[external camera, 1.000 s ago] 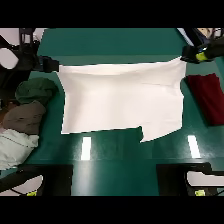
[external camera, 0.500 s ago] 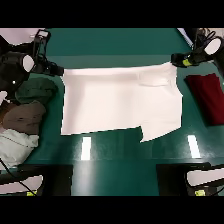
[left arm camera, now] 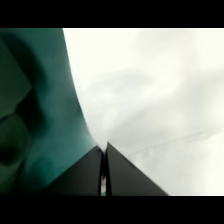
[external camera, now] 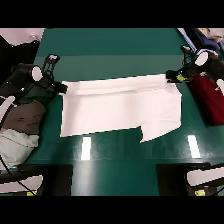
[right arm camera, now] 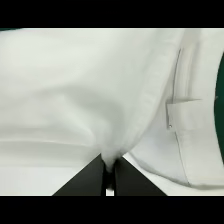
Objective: Fold the shirts.
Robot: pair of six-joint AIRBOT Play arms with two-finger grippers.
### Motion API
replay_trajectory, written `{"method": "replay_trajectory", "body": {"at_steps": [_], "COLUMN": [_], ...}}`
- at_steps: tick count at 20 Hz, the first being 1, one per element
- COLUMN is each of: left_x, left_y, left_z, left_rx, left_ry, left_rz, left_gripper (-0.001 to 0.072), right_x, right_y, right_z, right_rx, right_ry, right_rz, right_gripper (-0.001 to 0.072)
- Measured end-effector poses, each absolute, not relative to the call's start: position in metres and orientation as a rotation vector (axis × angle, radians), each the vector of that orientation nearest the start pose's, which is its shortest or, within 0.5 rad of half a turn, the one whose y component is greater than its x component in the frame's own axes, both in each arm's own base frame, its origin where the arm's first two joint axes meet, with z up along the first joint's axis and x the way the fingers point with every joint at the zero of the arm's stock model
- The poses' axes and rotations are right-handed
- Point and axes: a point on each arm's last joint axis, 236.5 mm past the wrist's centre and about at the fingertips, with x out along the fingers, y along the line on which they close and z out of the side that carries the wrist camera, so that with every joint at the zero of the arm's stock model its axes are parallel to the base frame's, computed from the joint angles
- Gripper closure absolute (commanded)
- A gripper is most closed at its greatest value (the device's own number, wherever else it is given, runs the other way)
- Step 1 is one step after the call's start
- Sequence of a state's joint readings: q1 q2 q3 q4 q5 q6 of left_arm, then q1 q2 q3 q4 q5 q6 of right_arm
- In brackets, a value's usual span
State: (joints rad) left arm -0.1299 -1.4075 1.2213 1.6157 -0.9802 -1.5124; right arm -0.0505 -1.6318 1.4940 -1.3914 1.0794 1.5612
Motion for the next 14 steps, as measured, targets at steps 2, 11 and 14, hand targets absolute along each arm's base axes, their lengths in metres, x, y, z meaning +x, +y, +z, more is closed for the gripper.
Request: {"method": "replay_trajectory", "body": {"at_steps": [2, 11, 14], "left_x": [0.430, 0.381, 0.349], "left_y": [-0.049, -0.037, -0.042], "left_z": [-0.012, -0.018, -0.017], "left_rx": [0.166, 0.191, 0.137], "left_ry": [1.182, 1.371, 1.422], "left_rz": [-0.133, -0.116, -0.125], "left_gripper": [0.0504, 0.0204, 0.0203], "right_x": [0.484, 0.460, 0.442], "right_y": [0.013, -0.011, -0.022], "right_z": [-0.019, 0.018, 0.044], "right_rx": [0.193, 0.221, 0.228], "right_ry": [1.225, 1.256, 1.260], "right_rz": [0.049, 0.019, 0.008], "right_gripper": [0.0609, 0.0263, 0.0264]}}
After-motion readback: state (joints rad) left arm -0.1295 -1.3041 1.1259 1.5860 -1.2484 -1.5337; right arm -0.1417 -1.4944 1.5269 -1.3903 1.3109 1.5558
